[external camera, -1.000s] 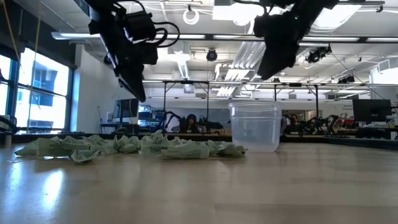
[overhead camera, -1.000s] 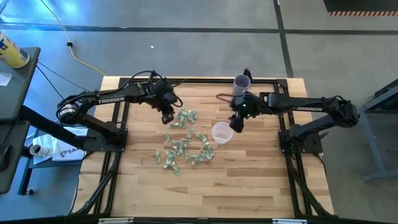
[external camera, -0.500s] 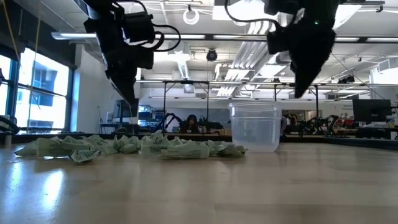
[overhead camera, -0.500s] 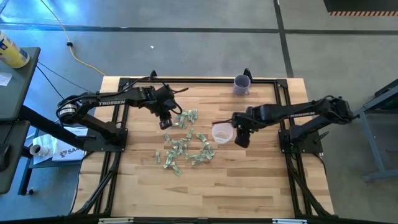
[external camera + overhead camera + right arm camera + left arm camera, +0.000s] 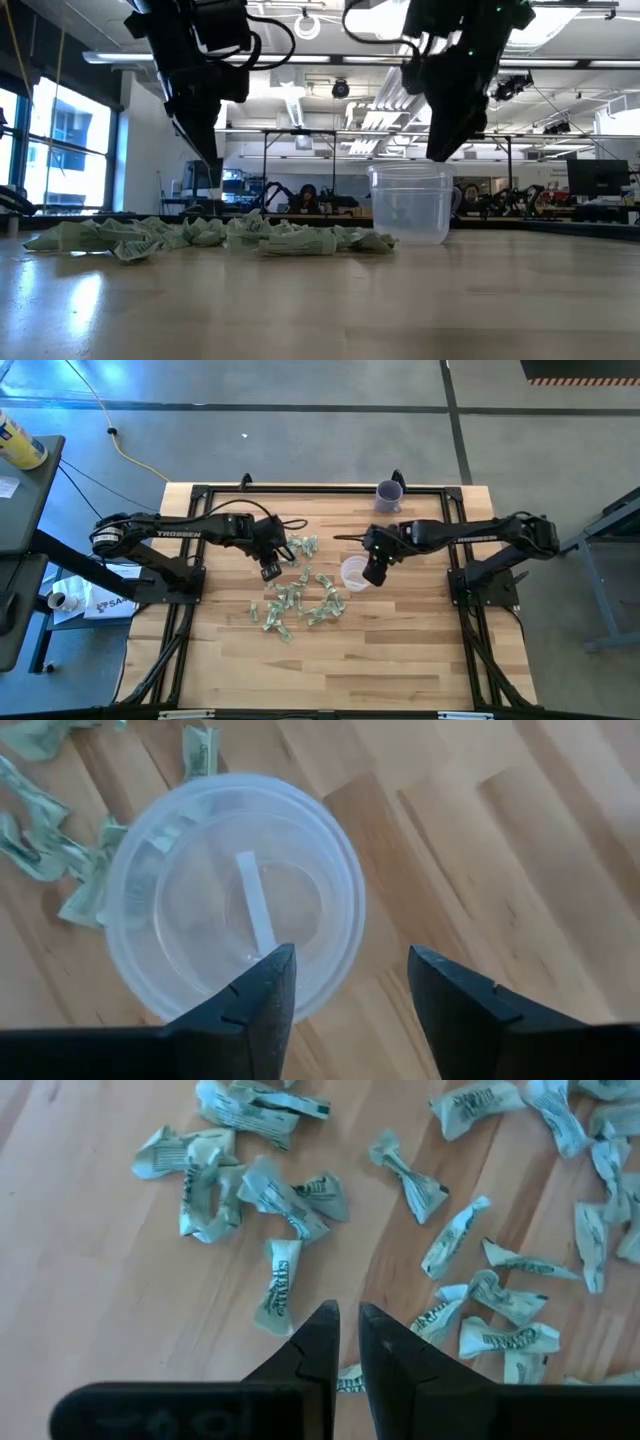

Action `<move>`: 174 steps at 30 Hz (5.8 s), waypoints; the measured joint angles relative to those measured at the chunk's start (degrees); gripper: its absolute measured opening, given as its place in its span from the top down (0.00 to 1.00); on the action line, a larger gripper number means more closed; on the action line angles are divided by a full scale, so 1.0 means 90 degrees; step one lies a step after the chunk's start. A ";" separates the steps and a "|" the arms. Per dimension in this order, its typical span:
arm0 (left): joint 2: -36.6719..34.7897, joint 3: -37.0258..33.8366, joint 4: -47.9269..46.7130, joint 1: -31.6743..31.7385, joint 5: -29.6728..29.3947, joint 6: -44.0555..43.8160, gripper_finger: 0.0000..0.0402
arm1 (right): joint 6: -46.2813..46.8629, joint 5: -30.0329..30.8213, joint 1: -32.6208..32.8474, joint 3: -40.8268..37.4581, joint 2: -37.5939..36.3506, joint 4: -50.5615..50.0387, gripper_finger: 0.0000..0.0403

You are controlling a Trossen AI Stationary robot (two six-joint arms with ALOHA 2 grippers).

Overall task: Pick and place Stevia / Truvia into bins
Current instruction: Adjust the transparent container, then put the stevia packet into the transparent container

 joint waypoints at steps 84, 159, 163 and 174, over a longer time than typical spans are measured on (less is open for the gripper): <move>-0.0522 -0.0311 0.0467 0.1795 0.0814 -0.0396 0.82 | -0.1251 -0.1466 -0.1840 0.6449 0.5434 -0.1093 0.52; -0.0366 -0.0323 0.0310 0.1802 0.0637 -0.0135 0.82 | -0.2924 -0.2498 -0.0284 0.6353 0.4832 -0.1968 1.00; -0.0340 -0.0323 0.0248 0.1579 0.0634 -0.0359 0.82 | -0.3097 -0.1814 -0.0090 0.6446 0.4769 -0.2159 1.00; -0.0340 -0.0321 0.0542 0.0581 0.0268 -0.1216 0.82 | -0.4552 -0.0268 -0.1490 0.6632 0.4400 -0.2170 0.95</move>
